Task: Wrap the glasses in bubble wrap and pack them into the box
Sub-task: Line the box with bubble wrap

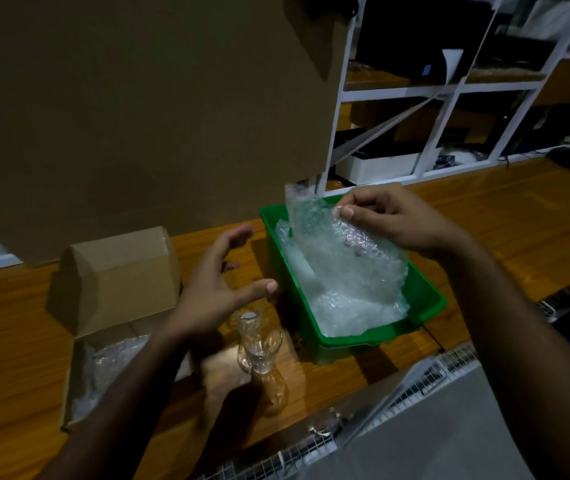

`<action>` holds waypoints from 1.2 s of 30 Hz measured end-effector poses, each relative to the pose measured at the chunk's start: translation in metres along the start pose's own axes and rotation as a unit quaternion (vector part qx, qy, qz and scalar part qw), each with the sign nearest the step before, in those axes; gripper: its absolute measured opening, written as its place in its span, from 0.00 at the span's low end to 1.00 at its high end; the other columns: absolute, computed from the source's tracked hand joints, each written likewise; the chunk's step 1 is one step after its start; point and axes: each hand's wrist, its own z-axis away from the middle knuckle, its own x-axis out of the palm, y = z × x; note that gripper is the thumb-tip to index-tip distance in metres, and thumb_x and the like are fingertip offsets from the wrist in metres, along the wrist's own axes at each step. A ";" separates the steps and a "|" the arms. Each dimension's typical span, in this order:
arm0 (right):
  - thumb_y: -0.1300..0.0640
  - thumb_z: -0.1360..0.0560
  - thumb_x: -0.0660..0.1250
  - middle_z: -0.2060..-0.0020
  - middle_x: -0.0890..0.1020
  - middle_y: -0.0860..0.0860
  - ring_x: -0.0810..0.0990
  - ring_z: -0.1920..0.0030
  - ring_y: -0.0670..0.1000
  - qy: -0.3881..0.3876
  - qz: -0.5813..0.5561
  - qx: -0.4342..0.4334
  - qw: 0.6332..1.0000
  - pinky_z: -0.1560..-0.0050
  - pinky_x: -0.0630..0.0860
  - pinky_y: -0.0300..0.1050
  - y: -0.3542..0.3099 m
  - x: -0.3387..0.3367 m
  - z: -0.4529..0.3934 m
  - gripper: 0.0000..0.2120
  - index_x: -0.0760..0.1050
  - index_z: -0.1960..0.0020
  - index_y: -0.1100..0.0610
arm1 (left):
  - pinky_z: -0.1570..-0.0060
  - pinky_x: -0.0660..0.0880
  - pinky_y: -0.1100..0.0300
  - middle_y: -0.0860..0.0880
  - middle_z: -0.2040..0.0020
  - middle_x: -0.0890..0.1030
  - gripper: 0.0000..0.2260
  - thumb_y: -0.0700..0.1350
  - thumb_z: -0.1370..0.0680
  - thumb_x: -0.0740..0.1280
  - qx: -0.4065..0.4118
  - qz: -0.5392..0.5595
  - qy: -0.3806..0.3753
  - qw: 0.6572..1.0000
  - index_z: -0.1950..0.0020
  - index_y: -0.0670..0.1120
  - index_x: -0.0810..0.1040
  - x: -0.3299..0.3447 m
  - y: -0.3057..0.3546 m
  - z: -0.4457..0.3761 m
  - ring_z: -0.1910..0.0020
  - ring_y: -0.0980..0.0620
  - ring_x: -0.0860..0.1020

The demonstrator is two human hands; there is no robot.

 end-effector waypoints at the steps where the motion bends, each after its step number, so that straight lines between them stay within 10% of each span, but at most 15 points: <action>1: 0.57 0.21 0.66 0.61 0.81 0.52 0.77 0.59 0.46 -0.024 -0.032 -0.011 0.999 0.56 0.74 0.39 -0.011 0.001 -0.003 0.09 0.81 0.48 0.62 | 0.33 0.69 0.60 0.62 0.27 0.69 0.42 0.58 0.35 0.80 0.006 0.011 -0.019 1.000 0.24 0.61 0.64 -0.008 0.003 -0.007 0.29 0.66 0.67; 7: 0.60 0.27 0.69 0.64 0.82 0.49 0.79 0.61 0.44 -0.035 -0.180 0.014 0.983 0.57 0.76 0.35 -0.043 0.024 -0.026 0.04 0.81 0.54 0.59 | 0.38 0.76 0.55 0.48 0.34 0.80 0.38 0.58 0.36 0.81 -0.019 0.192 -0.173 0.966 0.30 0.46 0.74 -0.019 0.011 -0.027 0.34 0.50 0.78; 11: 0.55 0.29 0.70 0.61 0.84 0.50 0.83 0.62 0.46 0.028 -0.308 0.104 0.945 0.59 0.80 0.41 -0.036 0.051 -0.041 0.09 0.80 0.52 0.59 | 0.45 0.80 0.52 0.42 0.48 0.85 0.23 0.49 0.33 0.81 -0.072 0.318 -0.036 0.945 0.44 0.40 0.82 -0.023 0.000 -0.003 0.50 0.47 0.83; 18: 0.39 0.22 0.62 0.47 0.83 0.58 0.84 0.48 0.57 -0.084 -0.627 0.202 0.748 0.48 0.82 0.53 -0.009 0.146 -0.026 0.28 0.76 0.36 0.62 | 0.42 0.78 0.41 0.38 0.45 0.84 0.15 0.42 0.26 0.71 -0.131 0.308 0.160 0.929 0.40 0.39 0.80 -0.075 -0.011 0.051 0.46 0.39 0.83; 24: 0.57 0.30 0.76 0.55 0.83 0.56 0.81 0.52 0.56 -0.057 -0.519 0.177 0.834 0.53 0.82 0.49 -0.007 0.225 -0.014 0.12 0.78 0.50 0.60 | 0.53 0.82 0.48 0.40 0.46 0.85 0.13 0.41 0.21 0.68 -0.187 0.231 0.179 0.938 0.38 0.39 0.79 -0.114 -0.035 0.104 0.48 0.39 0.84; 31: 0.40 0.36 0.79 0.28 0.69 0.66 0.73 0.32 0.66 -0.213 -0.642 0.218 0.703 0.40 0.77 0.66 -0.012 0.249 -0.018 0.44 0.67 0.27 0.56 | 0.52 0.80 0.58 0.44 0.50 0.86 0.11 0.38 0.22 0.68 -0.254 0.169 -0.014 0.952 0.41 0.36 0.80 -0.155 -0.047 0.148 0.51 0.47 0.84; 36: 0.53 0.37 0.82 0.38 0.80 0.62 0.82 0.42 0.59 -0.260 -0.463 0.243 0.812 0.49 0.83 0.49 -0.025 0.285 -0.014 0.33 0.76 0.35 0.60 | 0.50 0.77 0.66 0.54 0.61 0.84 0.10 0.36 0.20 0.66 -0.285 0.106 -0.101 0.947 0.42 0.31 0.77 -0.162 -0.057 0.153 0.57 0.59 0.82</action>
